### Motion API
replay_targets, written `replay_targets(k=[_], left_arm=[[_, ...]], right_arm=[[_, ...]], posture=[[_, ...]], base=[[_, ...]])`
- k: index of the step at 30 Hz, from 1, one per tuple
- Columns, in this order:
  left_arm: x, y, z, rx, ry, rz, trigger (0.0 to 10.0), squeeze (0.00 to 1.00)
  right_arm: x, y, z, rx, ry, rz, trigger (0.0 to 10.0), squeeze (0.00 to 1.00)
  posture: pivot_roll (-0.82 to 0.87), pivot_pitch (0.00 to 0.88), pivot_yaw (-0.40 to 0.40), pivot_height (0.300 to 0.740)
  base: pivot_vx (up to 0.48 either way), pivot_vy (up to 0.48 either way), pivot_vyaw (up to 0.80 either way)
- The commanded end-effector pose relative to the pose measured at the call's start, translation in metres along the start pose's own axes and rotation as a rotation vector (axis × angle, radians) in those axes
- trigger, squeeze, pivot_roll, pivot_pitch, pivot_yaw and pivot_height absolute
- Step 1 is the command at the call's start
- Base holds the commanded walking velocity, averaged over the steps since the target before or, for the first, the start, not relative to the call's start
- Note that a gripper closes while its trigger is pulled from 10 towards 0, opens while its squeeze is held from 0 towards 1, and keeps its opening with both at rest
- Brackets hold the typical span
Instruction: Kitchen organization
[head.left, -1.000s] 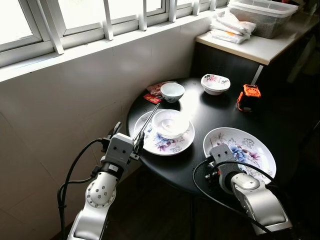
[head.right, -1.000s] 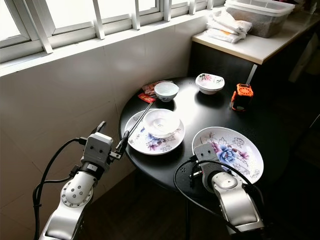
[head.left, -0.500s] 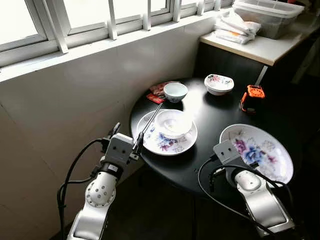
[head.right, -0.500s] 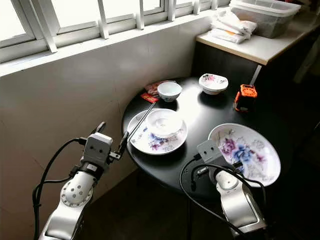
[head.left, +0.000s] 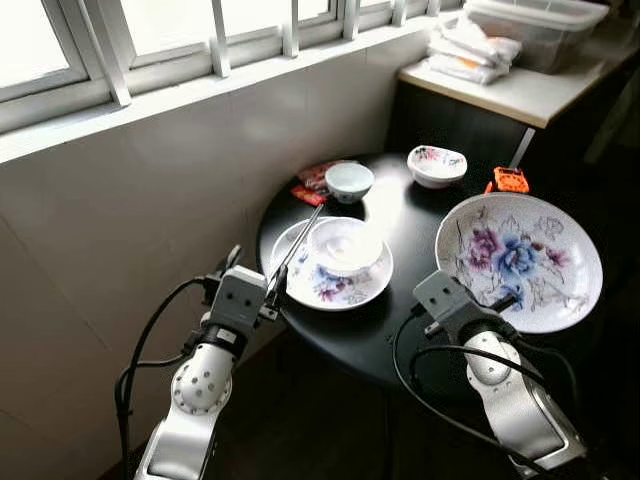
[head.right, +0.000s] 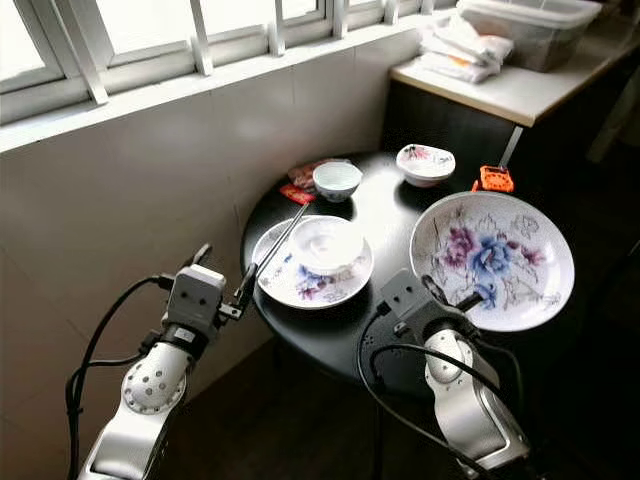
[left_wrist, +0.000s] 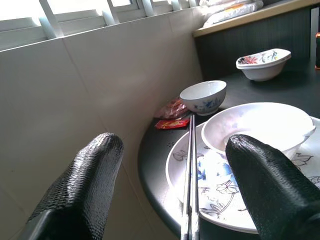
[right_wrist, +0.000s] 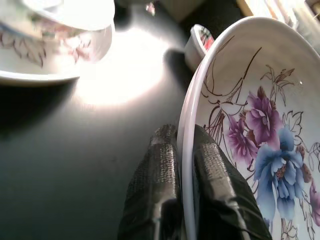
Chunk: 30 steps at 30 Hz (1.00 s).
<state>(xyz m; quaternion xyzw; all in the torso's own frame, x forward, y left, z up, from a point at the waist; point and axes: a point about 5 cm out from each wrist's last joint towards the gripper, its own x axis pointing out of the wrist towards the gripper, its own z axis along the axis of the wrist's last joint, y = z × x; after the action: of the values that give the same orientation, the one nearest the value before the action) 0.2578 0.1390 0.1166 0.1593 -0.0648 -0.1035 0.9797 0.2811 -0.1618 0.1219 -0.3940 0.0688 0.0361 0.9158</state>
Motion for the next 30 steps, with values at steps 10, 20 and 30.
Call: replay_targets(k=[10,20,30], left_arm=[[0.001,0.002,0.002,0.005,-0.01,0.016,10.0,0.0],[0.001,0.004,0.003,0.011,-0.011,0.037,10.0,0.0],[0.001,0.01,0.007,0.016,-0.049,0.077,10.0,0.0]], right_arm=[[-0.009,-0.026,0.057,0.031,-0.379,-0.178,0.0,0.0],[-0.013,-0.008,0.068,-0.009,-0.491,-0.072,0.0,0.0],[-0.015,0.002,0.068,-0.001,-0.517,-0.003,0.0,0.0]], posture=[[0.06,0.0,-0.031,0.74],[0.06,0.0,-0.031,0.74],[0.06,0.0,-0.032,0.74]], base=[[0.0,0.0,0.56],[0.0,0.0,0.8],[0.0,0.0,0.8]])
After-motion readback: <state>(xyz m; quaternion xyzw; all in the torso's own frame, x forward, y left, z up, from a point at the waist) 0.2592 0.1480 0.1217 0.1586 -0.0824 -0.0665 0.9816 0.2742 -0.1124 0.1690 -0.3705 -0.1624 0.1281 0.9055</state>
